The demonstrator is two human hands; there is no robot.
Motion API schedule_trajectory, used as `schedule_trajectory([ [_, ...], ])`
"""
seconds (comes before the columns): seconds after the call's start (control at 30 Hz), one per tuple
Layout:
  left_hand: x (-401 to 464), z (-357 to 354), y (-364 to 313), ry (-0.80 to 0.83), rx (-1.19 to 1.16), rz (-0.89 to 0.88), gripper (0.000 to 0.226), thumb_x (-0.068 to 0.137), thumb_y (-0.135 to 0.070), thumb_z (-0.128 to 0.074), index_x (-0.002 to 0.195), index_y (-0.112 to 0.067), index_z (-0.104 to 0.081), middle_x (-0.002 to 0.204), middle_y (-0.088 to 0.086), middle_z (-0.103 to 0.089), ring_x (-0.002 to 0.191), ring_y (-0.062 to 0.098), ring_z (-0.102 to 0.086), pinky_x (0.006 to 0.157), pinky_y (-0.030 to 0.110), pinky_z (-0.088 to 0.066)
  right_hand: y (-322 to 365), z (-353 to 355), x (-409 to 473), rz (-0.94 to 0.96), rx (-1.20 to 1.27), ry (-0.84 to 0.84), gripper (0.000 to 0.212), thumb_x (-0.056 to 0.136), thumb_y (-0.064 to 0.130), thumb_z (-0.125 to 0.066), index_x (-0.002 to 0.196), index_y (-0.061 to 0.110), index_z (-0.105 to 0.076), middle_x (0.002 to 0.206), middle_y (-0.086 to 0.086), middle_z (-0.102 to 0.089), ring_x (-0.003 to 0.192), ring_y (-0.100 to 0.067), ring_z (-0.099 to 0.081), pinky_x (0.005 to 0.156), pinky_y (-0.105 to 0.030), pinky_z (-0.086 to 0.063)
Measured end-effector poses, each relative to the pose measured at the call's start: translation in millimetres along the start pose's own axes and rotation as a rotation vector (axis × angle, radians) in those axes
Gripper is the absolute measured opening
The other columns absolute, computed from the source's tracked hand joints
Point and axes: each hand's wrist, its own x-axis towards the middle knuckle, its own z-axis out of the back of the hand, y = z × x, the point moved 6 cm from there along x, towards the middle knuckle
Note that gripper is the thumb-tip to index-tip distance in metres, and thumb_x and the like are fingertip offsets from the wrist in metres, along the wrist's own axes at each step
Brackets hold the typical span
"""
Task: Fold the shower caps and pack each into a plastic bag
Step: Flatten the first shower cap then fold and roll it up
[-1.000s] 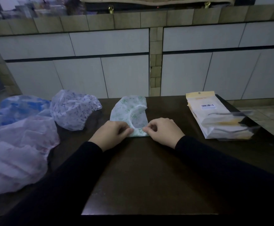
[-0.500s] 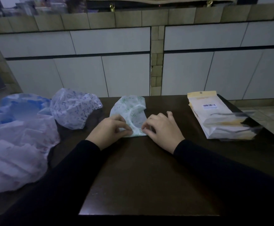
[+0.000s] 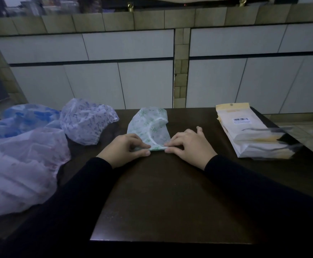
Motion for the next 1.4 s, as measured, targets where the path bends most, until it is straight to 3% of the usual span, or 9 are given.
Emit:
schedule_trajectory([
  [0.17, -1.9, -0.8, -3.3, 0.002, 0.011, 0.013, 0.021, 0.083, -0.041, -0.069, 0.099, -0.03, -0.076, 0.093, -0.017, -0.06, 0.081, -0.005, -0.056, 0.069, 0.009, -0.037, 1.6, 0.7, 0.9, 0.028, 0.007, 0.025, 0.036, 0.094, 0.052, -0.047, 0.119, 0.034, -0.065, 0.108, 0.013, -0.061, 0.097, -0.006, -0.056, 0.088, -0.03, -0.045],
  [0.33, -5.4, 3.1, -5.0, 0.039, -0.019, 0.065, 0.018, 0.084, -0.045, -0.064, 0.087, -0.031, -0.074, 0.091, -0.016, -0.063, 0.077, -0.006, -0.056, 0.065, 0.009, -0.037, 1.9, 1.5, 1.7, -0.044, 0.177, 0.083, 0.032, 0.092, 0.048, -0.054, 0.109, 0.027, -0.071, 0.087, 0.015, -0.056, 0.079, -0.005, -0.055, 0.071, -0.023, -0.048],
  [0.43, -8.7, 6.6, -7.4, 0.014, -0.018, 0.082, 0.016, 0.089, -0.041, -0.062, 0.082, -0.031, -0.071, 0.082, -0.016, -0.066, 0.075, -0.007, -0.057, 0.062, 0.008, -0.04, 1.5, 0.4, 2.6, -0.118, 0.295, 0.179, 0.028, 0.093, 0.044, -0.056, 0.1, 0.023, -0.072, 0.09, 0.008, -0.066, 0.078, -0.007, -0.06, 0.072, -0.026, -0.051],
  [0.57, -9.7, 7.0, -8.8, -0.018, 0.014, 0.087, 0.018, 0.088, -0.043, -0.063, 0.083, -0.028, -0.071, 0.079, -0.009, -0.069, 0.072, 0.002, -0.061, 0.066, 0.017, -0.047, 1.0, -5.1, 7.0, -0.221, 0.32, 0.301, 0.033, 0.094, 0.041, -0.056, 0.095, 0.013, -0.073, 0.093, -0.008, -0.069, 0.082, -0.021, -0.065, 0.075, -0.035, -0.052],
  [0.67, -8.7, 7.3, -8.8, -0.058, -0.022, 0.081, 0.013, 0.085, -0.042, -0.068, 0.08, -0.032, -0.061, 0.071, -0.006, -0.068, 0.064, 0.003, -0.061, 0.065, 0.02, -0.048, 1.1, -6.5, 8.6, -0.261, 0.285, 0.322, 0.031, 0.094, 0.043, -0.055, 0.095, 0.017, -0.071, 0.091, -0.005, -0.069, 0.083, -0.017, -0.064, 0.081, -0.037, -0.052],
  [0.9, -10.3, 4.7, -10.8, -0.066, 0.023, 0.05, 0.015, 0.085, -0.041, -0.068, 0.078, -0.036, -0.056, 0.075, -0.008, -0.062, 0.062, 0.003, -0.055, 0.063, 0.019, -0.044, 9.1, -1.8, -0.3, -0.216, 0.044, 0.161, 0.026, 0.097, 0.044, -0.047, 0.107, 0.028, -0.064, 0.098, 0.008, -0.065, 0.092, -0.011, -0.059, 0.1, -0.039, -0.036],
  [1.07, -11.3, 8.7, -26.8, -0.194, 0.215, -0.173, 0.006, 0.084, -0.03, -0.072, 0.086, -0.029, -0.067, 0.091, -0.014, -0.052, 0.081, 0.001, -0.051, 0.075, 0.021, -0.045, 12.5, 8.1, -6.4, -0.11, 0.024, -0.056, 0.017, 0.092, 0.046, -0.054, 0.104, 0.035, -0.06, 0.1, 0.013, -0.055, 0.097, -0.01, -0.051, 0.09, -0.034, -0.039],
  [1.2, -10.2, 1.9, -26.6, -0.173, 0.23, -0.288, 0.007, 0.089, -0.022, -0.067, 0.093, -0.022, -0.073, 0.094, -0.009, -0.062, 0.087, 0.005, -0.057, 0.079, 0.028, -0.052, 19.1, 12.0, -8.0, 0.02, -0.042, -0.103, 0.015, 0.095, 0.042, -0.052, 0.101, 0.037, -0.066, 0.107, 0.015, -0.06, 0.098, -0.01, -0.049, 0.088, -0.033, -0.034],
  [1.4, -11.5, 2.8, -14.8, -0.062, 0.134, -0.215, 0.038, 0.081, -0.055, -0.062, 0.105, -0.029, -0.074, 0.099, -0.017, -0.061, 0.09, -0.002, -0.06, 0.079, 0.015, -0.047, 8.4, 3.7, -10.1, 0.022, 0.02, -0.008, 0.037, 0.09, 0.061, -0.045, 0.107, 0.038, -0.069, 0.102, 0.014, -0.06, 0.097, -0.008, -0.05, 0.09, -0.034, -0.034],
])
